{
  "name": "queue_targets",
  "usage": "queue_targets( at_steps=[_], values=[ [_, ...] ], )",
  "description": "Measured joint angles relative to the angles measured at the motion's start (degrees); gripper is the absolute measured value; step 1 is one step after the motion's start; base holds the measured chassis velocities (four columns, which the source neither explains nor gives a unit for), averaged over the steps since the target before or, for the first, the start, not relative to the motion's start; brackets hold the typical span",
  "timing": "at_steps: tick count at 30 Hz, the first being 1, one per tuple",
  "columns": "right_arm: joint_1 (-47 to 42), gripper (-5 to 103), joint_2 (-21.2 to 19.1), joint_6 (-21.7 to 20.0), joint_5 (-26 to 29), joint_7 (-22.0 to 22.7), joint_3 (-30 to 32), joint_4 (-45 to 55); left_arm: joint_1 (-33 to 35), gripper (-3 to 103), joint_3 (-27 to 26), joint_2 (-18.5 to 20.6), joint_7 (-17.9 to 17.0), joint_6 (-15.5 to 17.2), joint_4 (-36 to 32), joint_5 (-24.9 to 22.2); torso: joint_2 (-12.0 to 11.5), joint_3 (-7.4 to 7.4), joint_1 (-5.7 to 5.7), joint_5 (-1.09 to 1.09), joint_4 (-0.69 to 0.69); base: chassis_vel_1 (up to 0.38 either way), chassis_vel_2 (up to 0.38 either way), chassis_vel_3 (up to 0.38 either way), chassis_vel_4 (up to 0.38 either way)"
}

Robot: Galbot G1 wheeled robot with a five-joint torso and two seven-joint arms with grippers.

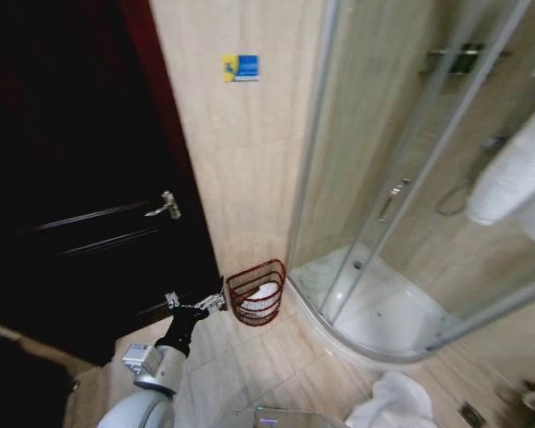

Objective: Discard the used towel into the hamper.

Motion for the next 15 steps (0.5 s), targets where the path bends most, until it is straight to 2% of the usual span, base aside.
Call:
queue_targets(
  at_steps=[1,2,3,4,7,11,15],
  values=[
    [1.56,100,0.31,-0.37,-2.12,0.76,-0.91,-0.55,0.00,100,0.00,-0.01,0.00,0.00,0.00,0.00,-0.03,-0.01,0.00,-0.02,0.02,0.086,0.081,0.105,0.069],
    [4.35,100,0.89,-1.21,-7.06,1.72,-1.81,-1.74,0.00,100,0.00,0.00,0.00,0.00,0.00,0.00,-0.05,-0.02,0.00,0.00,0.02,0.034,0.062,0.057,0.069],
    [5.43,100,1.03,-1.58,-9.75,1.99,-1.83,-2.20,0.00,100,0.00,0.00,0.00,0.00,0.00,0.00,-0.05,-0.03,-0.01,0.00,0.01,0.034,0.062,0.029,0.030],
    [5.43,100,1.03,-1.58,-9.75,1.99,-1.83,-2.20,0.00,100,0.00,0.00,0.00,0.00,0.00,0.00,-0.05,-0.03,-0.01,0.00,0.01,0.034,0.062,0.029,0.030],
    [5.24,100,0.13,-2.70,-16.35,2.14,1.17,-1.88,0.00,100,0.00,0.00,0.00,0.00,0.00,0.00,-0.05,-0.06,-0.04,0.02,-0.07,0.000,0.000,0.000,0.000],
    [1.12,100,-2.01,-3.43,-17.50,2.02,4.77,-0.44,0.00,100,0.00,0.00,0.00,0.00,0.00,0.00,-0.03,-0.06,-0.06,0.03,-0.08,0.000,0.000,0.000,0.000],
    [0.63,100,-2.85,-3.16,-16.65,2.01,5.29,-2.01,0.00,100,0.00,0.00,0.00,0.00,0.00,0.00,-0.02,-0.05,-0.05,0.02,-0.05,0.000,0.000,0.000,0.000]
  ],
)
